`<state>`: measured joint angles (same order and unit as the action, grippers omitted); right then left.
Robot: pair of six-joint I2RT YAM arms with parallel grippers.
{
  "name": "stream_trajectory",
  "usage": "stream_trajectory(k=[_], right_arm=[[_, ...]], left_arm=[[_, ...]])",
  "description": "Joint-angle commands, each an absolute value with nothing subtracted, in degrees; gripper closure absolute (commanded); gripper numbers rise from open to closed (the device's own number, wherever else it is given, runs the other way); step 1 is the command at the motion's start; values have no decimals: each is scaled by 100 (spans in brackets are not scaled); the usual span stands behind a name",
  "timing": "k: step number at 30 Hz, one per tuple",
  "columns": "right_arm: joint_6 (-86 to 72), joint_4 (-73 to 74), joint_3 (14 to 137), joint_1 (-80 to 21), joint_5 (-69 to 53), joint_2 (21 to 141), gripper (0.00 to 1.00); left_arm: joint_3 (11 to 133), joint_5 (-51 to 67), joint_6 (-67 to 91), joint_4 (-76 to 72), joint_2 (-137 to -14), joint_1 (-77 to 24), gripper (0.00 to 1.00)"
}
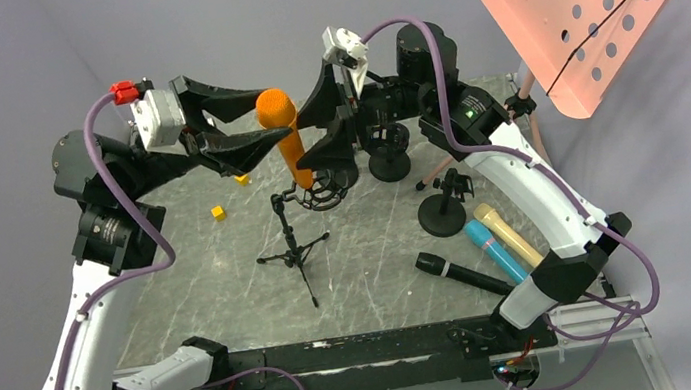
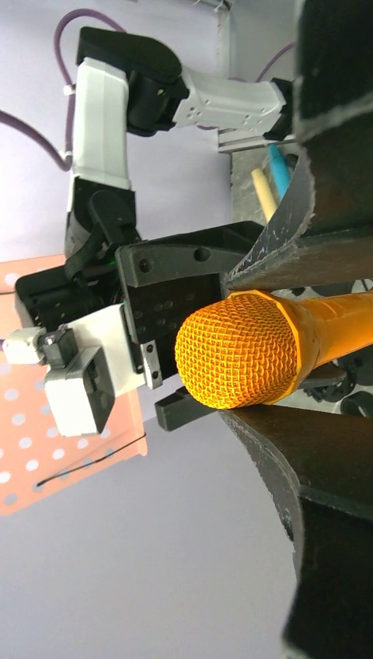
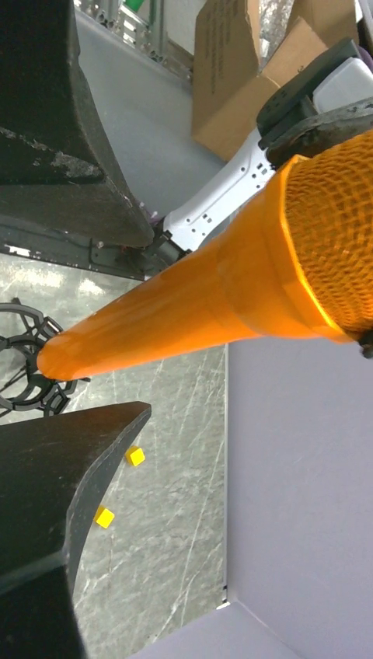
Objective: Remove the microphone from the stand
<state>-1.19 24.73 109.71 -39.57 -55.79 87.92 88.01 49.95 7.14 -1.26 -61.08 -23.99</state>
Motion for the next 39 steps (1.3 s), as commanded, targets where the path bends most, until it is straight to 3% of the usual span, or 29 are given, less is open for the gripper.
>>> stream_trajectory(k=[1, 9, 16, 17, 18, 19, 21, 25, 32, 39], right_arm=[[-536, 1817, 10927, -3957, -5440, 8783, 24], [-791, 1259, 10984, -4040, -5283, 8965, 34], [-405, 1581, 10957, -4106, -4828, 8935, 74], [-421, 1593, 10911, -4098, -4686, 8896, 78], [-506, 1611, 10892, -4096, -4482, 8856, 83], [-528, 1642, 10901, -4084, -4342, 8825, 88], [-328, 1802, 11013, -4049, -4204, 8796, 100], [137, 2343, 11323, -3770, -3835, 8649, 100], [1266, 3519, 10945, -2617, -2688, 7607, 100], [1912, 4954, 9697, -1179, -2041, 6303, 100]], left_arm=[[8824, 4601, 1237, -985, -6226, -2347, 100], [8941, 4538, 1450, -1064, -6388, -2355, 100], [8877, 4565, 1412, -965, -6319, -2308, 100], [8876, 4652, 1364, -925, -6297, -2297, 96], [8881, 4768, 1308, -870, -6273, -2282, 84], [8896, 4895, 1234, -779, -6239, -2271, 63], [8935, 4998, 1018, -460, -6156, -2255, 32], [8867, 4822, 567, 185, -5888, -2155, 18], [8779, 4608, -163, 663, -5602, -1951, 17], [8468, 4793, 454, 200, -5503, -1507, 18]])
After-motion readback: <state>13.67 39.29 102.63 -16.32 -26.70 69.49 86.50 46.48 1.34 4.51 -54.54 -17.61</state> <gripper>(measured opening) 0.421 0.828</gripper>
